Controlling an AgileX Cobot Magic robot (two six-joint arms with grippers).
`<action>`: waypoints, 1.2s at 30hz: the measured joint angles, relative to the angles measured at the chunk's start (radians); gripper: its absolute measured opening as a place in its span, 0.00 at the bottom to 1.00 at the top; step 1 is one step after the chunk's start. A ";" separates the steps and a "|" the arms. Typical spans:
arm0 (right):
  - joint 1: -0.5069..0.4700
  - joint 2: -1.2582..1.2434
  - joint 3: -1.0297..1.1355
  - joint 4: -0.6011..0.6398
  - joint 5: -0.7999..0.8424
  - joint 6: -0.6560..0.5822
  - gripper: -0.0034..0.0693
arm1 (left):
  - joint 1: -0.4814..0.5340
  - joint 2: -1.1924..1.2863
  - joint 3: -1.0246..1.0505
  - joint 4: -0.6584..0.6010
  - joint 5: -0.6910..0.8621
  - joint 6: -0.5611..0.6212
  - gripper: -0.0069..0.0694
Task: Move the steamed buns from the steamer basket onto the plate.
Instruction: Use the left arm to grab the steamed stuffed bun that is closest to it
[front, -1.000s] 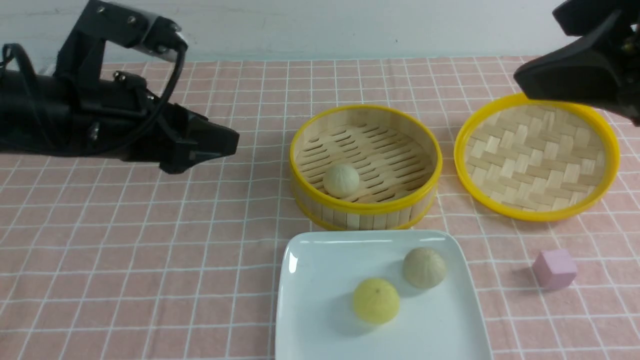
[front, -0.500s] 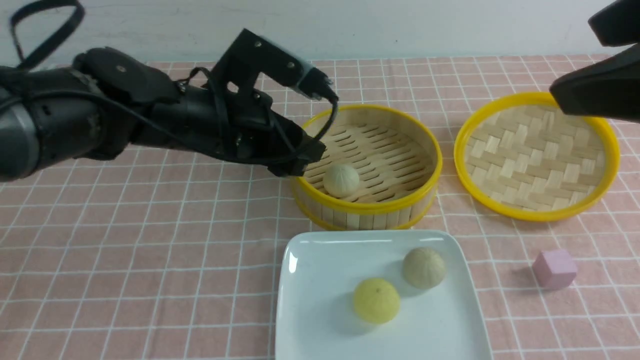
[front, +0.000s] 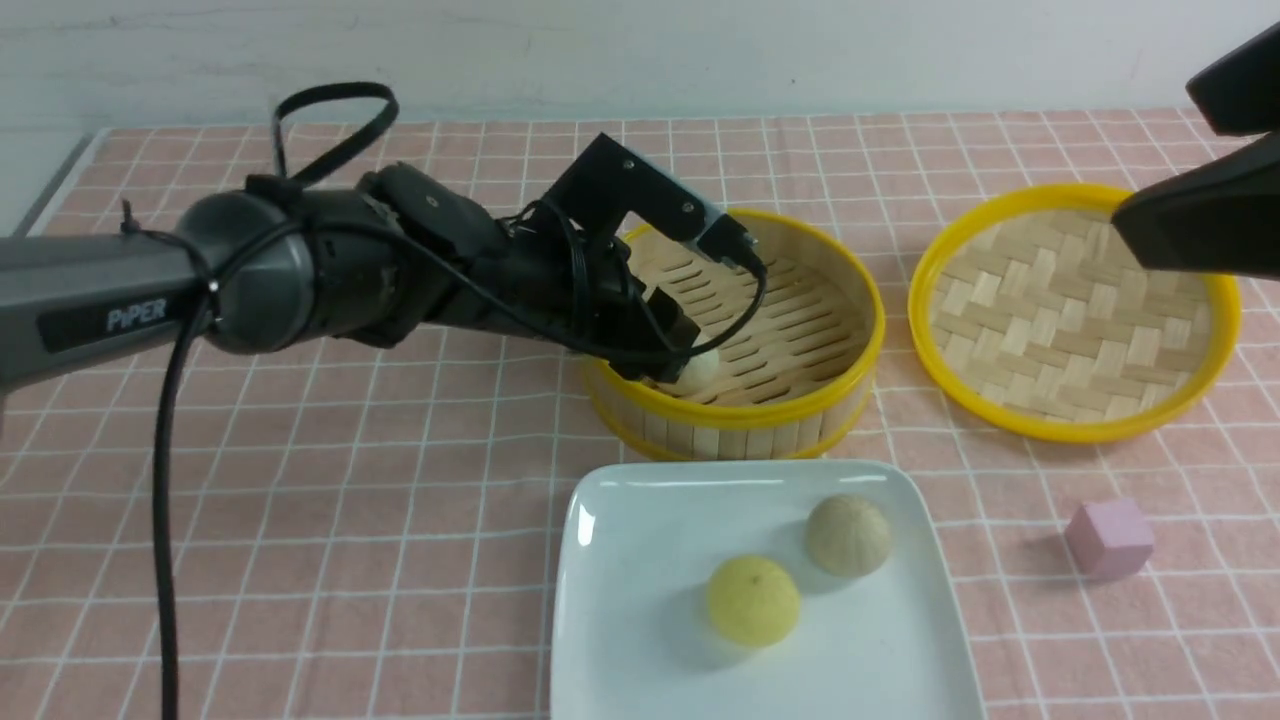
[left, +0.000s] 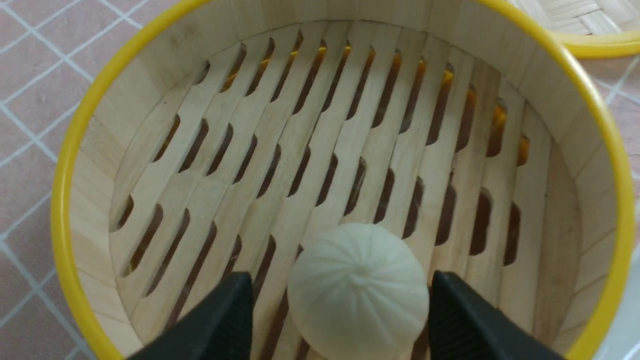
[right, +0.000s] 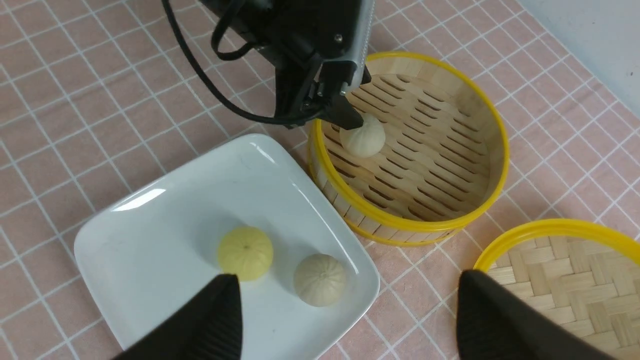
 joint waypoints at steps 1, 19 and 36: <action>0.000 0.000 0.000 0.000 0.004 0.000 0.81 | 0.000 0.015 -0.007 0.000 -0.012 0.000 0.72; 0.000 0.000 0.000 0.000 0.017 0.001 0.81 | 0.000 0.078 -0.048 -0.009 -0.015 0.001 0.72; 0.000 0.000 0.000 0.000 0.017 0.001 0.81 | 0.000 0.125 -0.055 -0.078 -0.003 0.004 0.27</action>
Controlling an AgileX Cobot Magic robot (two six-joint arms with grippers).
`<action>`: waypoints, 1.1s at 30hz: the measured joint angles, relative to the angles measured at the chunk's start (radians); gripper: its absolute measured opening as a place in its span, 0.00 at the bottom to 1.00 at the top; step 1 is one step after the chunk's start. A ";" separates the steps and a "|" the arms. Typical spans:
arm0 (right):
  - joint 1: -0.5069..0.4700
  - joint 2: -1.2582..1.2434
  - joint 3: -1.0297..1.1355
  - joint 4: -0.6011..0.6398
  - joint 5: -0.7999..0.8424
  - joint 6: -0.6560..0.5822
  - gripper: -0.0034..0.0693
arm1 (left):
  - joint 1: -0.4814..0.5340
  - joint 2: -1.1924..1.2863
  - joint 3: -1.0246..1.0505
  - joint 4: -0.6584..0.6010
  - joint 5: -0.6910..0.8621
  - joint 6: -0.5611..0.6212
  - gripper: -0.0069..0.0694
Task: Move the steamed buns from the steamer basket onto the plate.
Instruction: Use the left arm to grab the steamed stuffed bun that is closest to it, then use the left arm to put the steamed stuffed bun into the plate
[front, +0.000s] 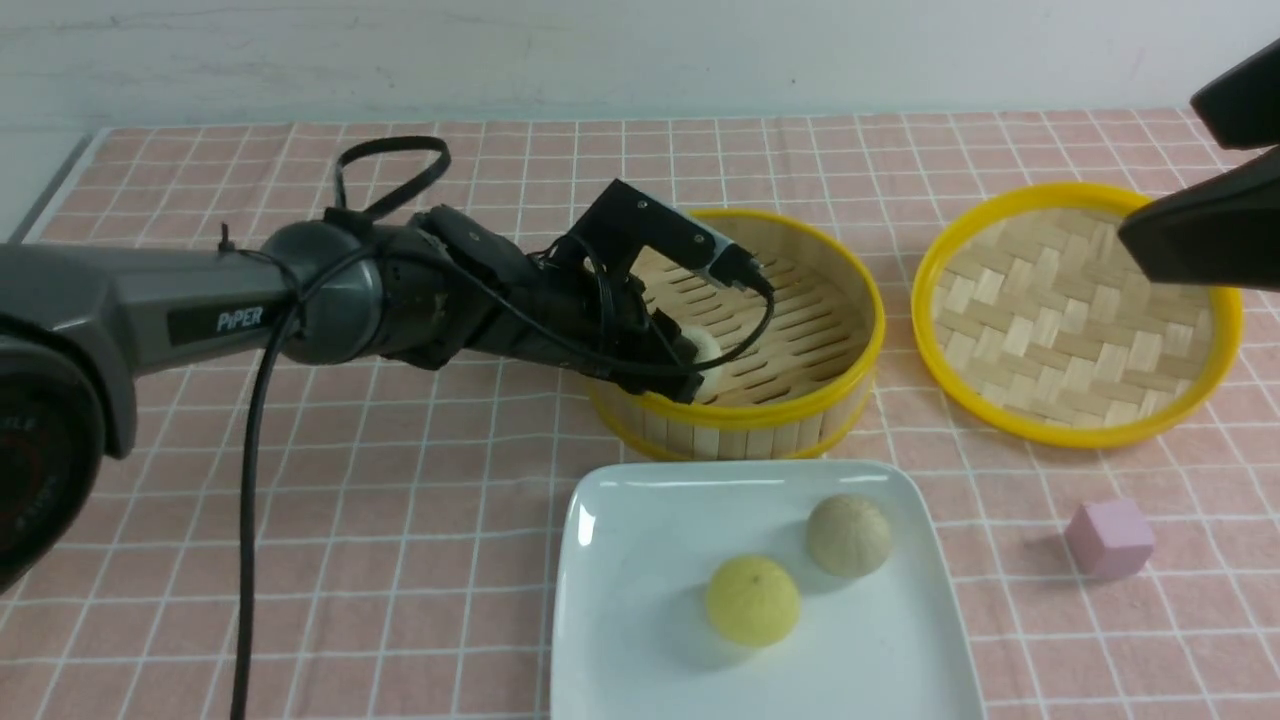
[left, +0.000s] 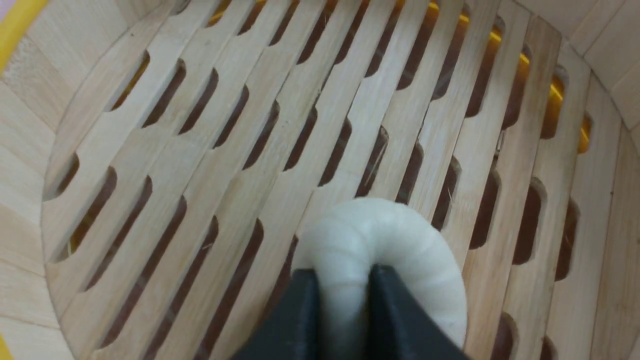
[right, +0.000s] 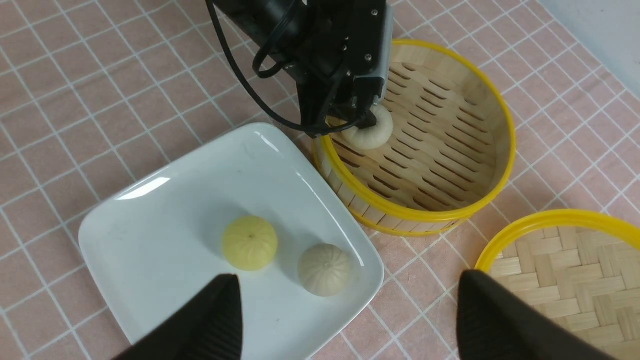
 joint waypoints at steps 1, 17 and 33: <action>0.000 0.000 0.000 0.000 0.000 0.000 0.81 | 0.000 0.000 -0.003 -0.010 0.000 0.006 0.21; 0.000 0.000 0.000 0.000 0.000 0.002 0.81 | 0.002 -0.181 -0.077 -0.076 0.033 0.042 0.13; 0.000 0.022 0.000 0.006 -0.019 0.002 0.70 | 0.003 -0.736 0.075 0.424 0.229 -0.491 0.13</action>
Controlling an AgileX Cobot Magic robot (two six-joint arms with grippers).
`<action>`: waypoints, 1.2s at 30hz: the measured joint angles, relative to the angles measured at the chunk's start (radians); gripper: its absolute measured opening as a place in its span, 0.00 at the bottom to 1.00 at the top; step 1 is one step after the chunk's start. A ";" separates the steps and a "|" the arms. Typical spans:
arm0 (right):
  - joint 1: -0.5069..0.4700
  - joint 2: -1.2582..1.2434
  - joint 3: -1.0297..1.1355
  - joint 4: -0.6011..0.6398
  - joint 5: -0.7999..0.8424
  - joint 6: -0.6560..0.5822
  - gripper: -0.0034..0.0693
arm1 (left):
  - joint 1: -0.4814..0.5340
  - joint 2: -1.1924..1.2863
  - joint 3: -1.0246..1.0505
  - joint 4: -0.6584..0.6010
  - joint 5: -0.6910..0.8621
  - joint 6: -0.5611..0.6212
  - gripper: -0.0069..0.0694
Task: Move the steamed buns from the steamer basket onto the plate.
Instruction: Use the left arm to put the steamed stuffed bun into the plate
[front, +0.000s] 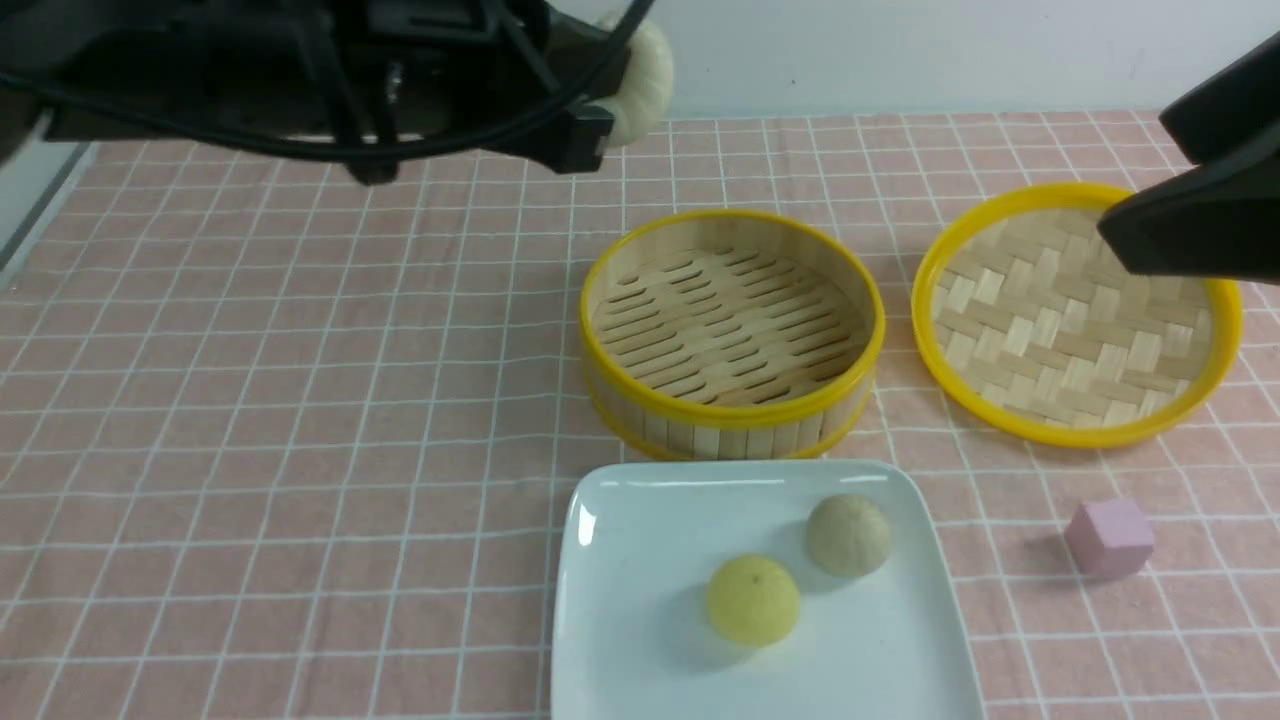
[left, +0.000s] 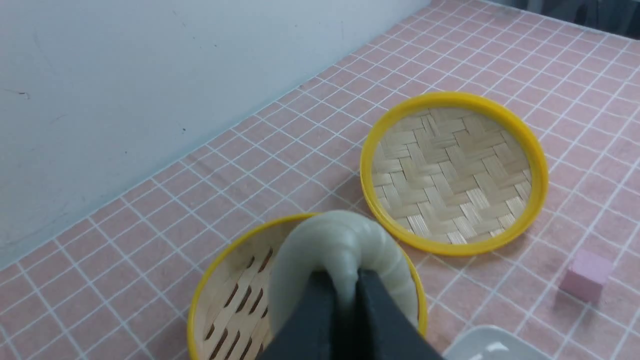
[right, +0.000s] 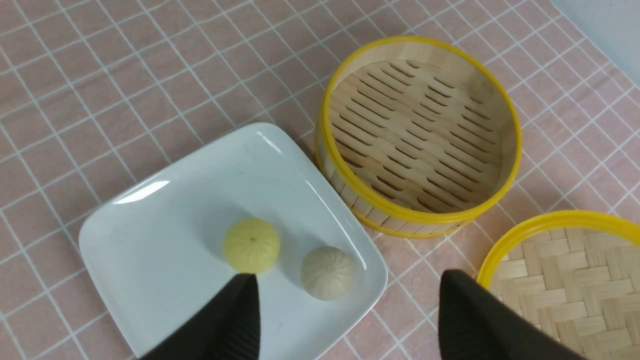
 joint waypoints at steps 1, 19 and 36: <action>0.000 0.000 0.000 0.001 -0.009 0.000 0.70 | 0.001 -0.025 0.000 0.039 0.024 -0.038 0.13; 0.000 0.000 0.000 0.030 -0.042 0.000 0.70 | 0.004 -0.104 0.184 0.243 0.181 -0.277 0.13; 0.000 0.001 0.000 0.042 -0.042 0.000 0.70 | 0.004 0.117 0.507 -0.505 -0.078 0.528 0.13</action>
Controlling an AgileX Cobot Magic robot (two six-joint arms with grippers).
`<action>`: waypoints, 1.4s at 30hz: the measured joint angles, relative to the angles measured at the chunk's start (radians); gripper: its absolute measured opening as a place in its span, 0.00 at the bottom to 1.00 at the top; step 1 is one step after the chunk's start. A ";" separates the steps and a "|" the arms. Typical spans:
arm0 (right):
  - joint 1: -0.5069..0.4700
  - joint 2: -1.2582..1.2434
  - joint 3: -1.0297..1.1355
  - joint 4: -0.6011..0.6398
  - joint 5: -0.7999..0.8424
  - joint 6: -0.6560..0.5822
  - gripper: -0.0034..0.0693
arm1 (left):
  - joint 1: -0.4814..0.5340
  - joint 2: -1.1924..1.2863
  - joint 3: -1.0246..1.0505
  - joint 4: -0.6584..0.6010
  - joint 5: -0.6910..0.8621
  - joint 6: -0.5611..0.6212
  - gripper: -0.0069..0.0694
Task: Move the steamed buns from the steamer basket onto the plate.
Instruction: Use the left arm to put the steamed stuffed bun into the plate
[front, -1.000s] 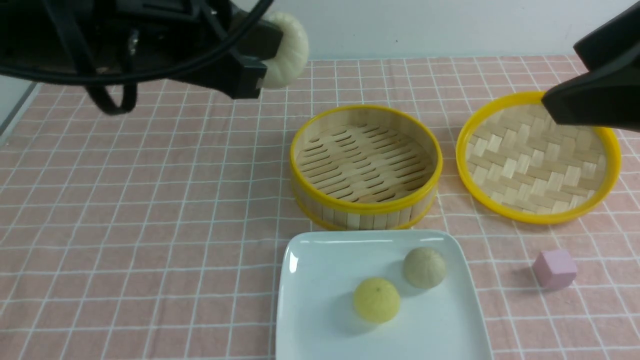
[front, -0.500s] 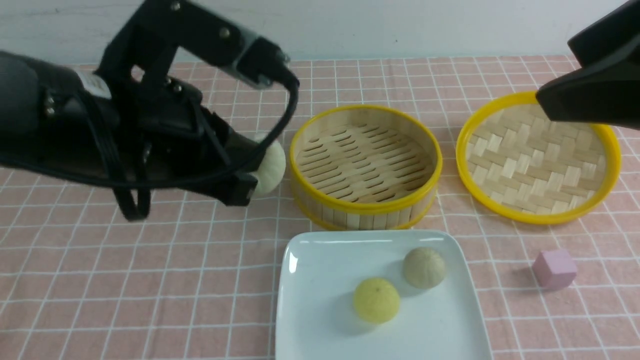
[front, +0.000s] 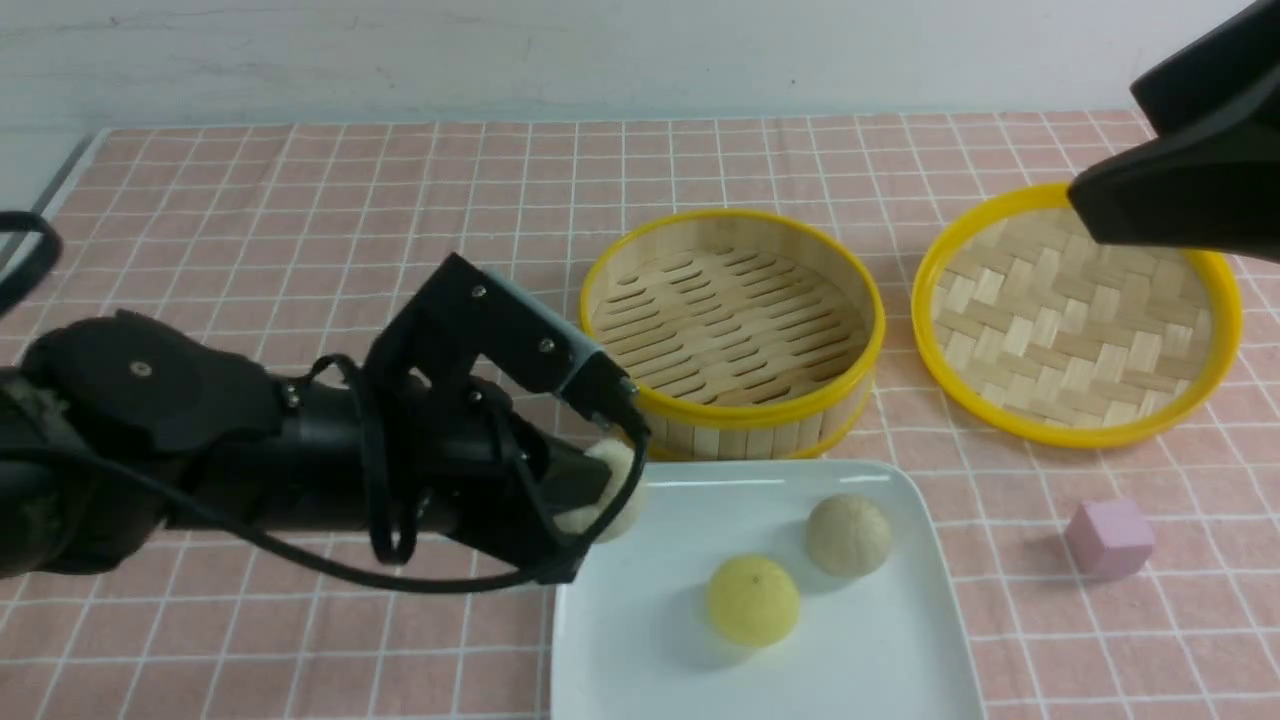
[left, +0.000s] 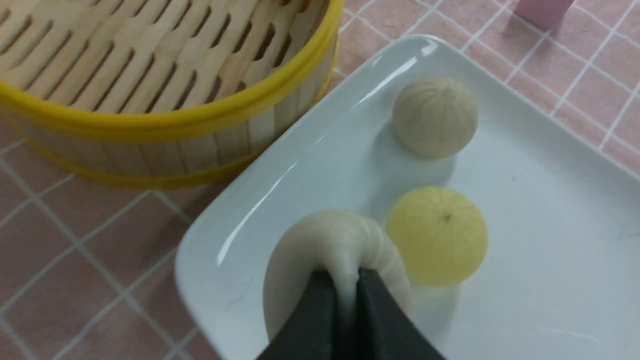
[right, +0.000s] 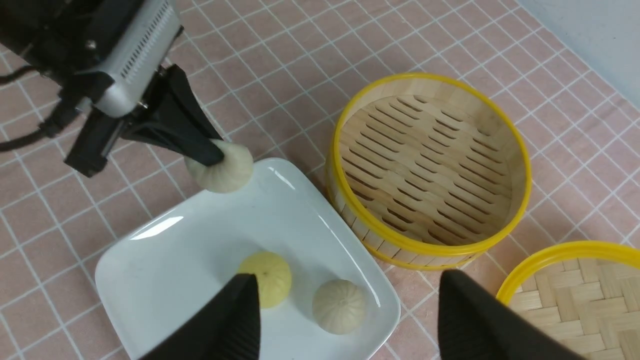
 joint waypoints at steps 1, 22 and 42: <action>0.000 0.000 0.000 0.000 0.000 0.000 0.70 | 0.000 0.030 0.000 -0.069 0.000 0.061 0.13; 0.000 0.000 0.000 0.000 0.012 0.001 0.70 | 0.000 0.247 0.001 -0.311 0.026 0.272 0.13; 0.000 0.000 0.000 0.000 0.031 0.001 0.70 | 0.000 0.281 0.000 -0.325 0.029 0.273 0.73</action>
